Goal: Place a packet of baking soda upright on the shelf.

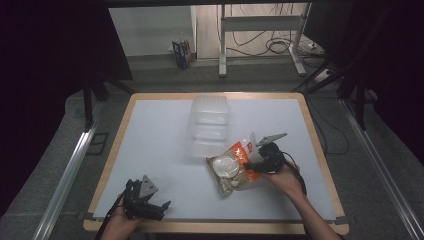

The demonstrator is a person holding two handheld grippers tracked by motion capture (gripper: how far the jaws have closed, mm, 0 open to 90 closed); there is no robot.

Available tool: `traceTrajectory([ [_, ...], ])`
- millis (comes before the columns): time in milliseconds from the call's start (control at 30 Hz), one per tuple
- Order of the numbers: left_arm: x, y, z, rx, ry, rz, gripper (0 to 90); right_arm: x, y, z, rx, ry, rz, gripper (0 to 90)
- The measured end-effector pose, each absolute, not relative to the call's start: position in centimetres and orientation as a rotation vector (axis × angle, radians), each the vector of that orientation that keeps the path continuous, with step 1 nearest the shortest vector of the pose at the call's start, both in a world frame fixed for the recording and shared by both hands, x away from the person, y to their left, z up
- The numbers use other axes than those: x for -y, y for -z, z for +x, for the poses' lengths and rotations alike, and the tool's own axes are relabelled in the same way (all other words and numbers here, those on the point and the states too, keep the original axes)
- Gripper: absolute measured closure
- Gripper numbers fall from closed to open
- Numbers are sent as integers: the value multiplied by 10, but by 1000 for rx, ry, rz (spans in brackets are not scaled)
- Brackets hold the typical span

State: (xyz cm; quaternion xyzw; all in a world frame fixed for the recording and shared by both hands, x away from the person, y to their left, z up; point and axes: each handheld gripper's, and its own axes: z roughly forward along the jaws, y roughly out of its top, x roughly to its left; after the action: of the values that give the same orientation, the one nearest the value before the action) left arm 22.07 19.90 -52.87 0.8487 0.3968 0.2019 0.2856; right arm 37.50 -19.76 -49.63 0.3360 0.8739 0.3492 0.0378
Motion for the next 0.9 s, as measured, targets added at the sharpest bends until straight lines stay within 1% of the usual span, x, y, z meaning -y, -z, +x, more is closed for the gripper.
traceTrajectory([
  [133, -199, 529, 221, -1059, -541, 2272, 11, 197, 494, 376, -2661, -1059, 1051, 849],
  [167, -199, 529, 221, -1060, -541, 2272, 11, 197, 493, 376, -2662, -1065, 1050, 872],
  [600, -199, 529, 221, -1062, -541, 2267, 11, 192, 470, 364, -2635, -1125, 1003, 882],
  [767, -199, 528, 221, -1064, -541, 2266, 11, 195, 454, 363, -2629, -1253, 1023, 883],
  [900, -200, 528, 221, -1064, -540, 2265, 11, 189, 440, 358, -2644, -1252, 975, 883],
])
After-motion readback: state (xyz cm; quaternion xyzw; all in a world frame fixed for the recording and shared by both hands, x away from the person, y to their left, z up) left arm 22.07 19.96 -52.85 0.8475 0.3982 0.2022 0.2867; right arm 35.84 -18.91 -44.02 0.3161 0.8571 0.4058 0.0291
